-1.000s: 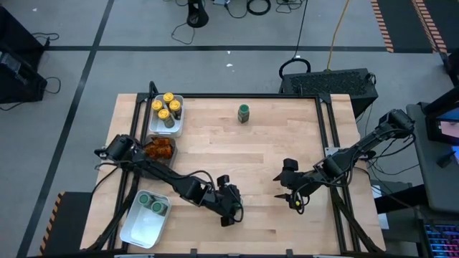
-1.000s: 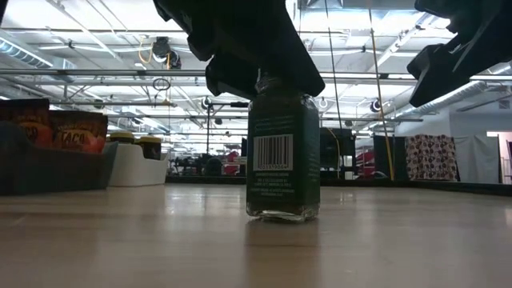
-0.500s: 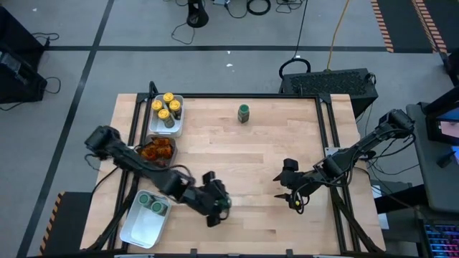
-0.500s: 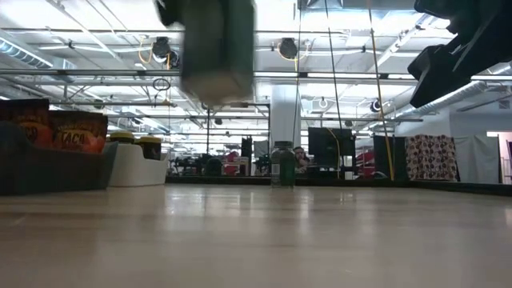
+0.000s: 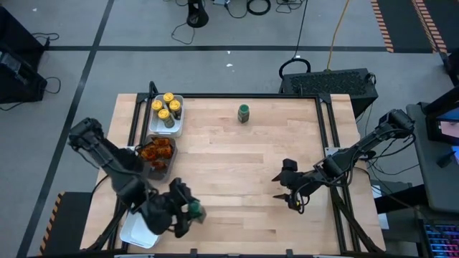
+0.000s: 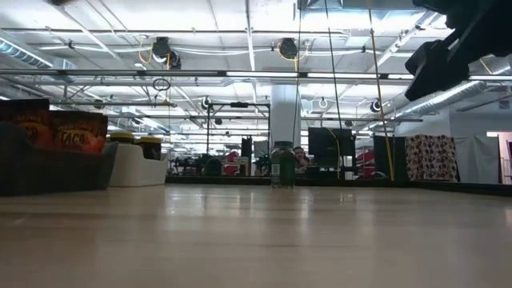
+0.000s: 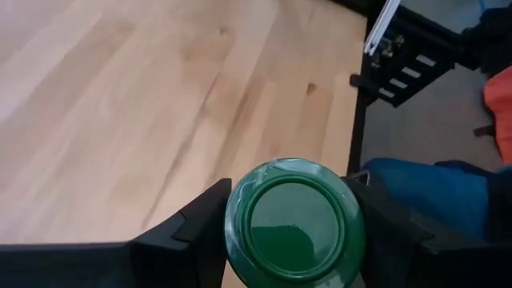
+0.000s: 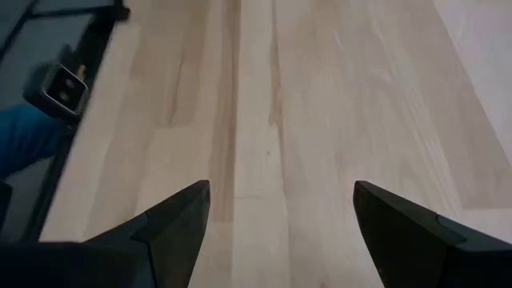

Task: Sort spices by type
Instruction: Put the right green seasoning bottle into the bottom white bin

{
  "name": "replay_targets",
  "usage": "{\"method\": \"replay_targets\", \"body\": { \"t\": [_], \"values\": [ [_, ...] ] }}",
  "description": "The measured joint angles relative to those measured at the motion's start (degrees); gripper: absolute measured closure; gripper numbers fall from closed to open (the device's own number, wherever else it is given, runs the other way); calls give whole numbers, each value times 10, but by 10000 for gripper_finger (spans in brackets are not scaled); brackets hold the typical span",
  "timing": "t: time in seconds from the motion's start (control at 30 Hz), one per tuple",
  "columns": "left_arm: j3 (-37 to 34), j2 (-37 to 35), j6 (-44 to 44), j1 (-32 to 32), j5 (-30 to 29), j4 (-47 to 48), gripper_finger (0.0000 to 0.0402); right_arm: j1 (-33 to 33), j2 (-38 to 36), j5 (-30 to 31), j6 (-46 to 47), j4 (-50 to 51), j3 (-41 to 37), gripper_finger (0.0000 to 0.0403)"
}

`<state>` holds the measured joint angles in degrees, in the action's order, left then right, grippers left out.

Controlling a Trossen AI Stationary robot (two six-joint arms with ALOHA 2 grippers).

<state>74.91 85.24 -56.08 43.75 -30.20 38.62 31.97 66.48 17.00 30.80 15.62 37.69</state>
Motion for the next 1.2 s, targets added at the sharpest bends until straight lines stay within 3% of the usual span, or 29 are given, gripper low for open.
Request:
{"method": "replay_targets", "body": {
  "t": [0.83, 1.2],
  "values": [
    [0, -1, -363, 203, -21, 195, 193, 0, 0, 12, 66, -59, 0, 112],
    [0, -1, -576, 296, -24, 328, 193, 0, 0, 12, 83, -81, 0, 112]
  ]
}}
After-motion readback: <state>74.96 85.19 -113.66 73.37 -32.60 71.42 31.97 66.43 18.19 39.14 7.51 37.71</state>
